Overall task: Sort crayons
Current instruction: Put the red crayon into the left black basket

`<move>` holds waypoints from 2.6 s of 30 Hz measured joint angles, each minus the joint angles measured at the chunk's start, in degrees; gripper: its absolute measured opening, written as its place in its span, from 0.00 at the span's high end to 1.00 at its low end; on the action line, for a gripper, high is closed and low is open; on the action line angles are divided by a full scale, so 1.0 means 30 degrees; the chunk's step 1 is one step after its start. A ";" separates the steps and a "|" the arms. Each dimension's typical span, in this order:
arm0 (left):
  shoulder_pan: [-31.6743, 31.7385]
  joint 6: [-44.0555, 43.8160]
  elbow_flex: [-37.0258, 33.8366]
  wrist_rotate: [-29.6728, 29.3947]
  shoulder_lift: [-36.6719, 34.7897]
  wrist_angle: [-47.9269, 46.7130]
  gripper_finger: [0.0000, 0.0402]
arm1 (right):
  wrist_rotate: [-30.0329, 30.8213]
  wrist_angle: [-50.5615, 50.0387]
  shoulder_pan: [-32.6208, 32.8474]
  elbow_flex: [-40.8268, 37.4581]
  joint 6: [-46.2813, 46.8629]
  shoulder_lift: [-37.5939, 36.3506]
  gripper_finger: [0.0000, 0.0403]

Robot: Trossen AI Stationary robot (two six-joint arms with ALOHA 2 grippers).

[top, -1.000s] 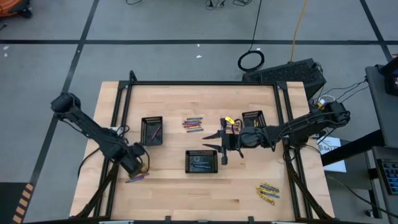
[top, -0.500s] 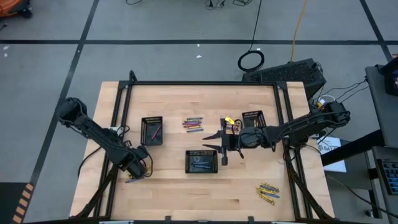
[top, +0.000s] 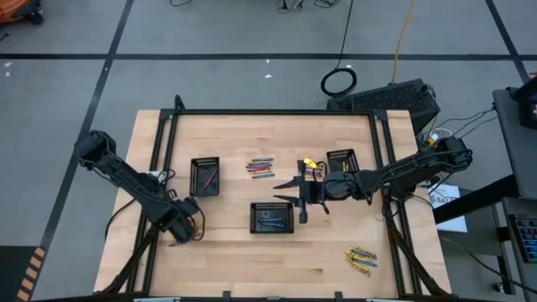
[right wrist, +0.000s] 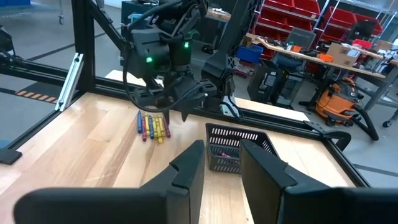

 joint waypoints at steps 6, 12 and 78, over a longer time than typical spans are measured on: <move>-0.0445 -0.0054 -0.0537 0.0101 0.0000 0.0794 0.55 | -0.0001 0.0011 0.0000 0.0000 0.0070 0.0000 0.79; -0.0457 0.0005 -0.0727 -0.0247 0.0029 0.1382 0.55 | -0.0001 0.0007 0.0000 0.0000 0.0077 0.0000 0.79; 1.4616 0.9087 -0.0401 -0.4964 -0.4075 0.2582 0.99 | 0.4509 -0.1166 0.2368 0.0007 0.0150 -0.0692 0.79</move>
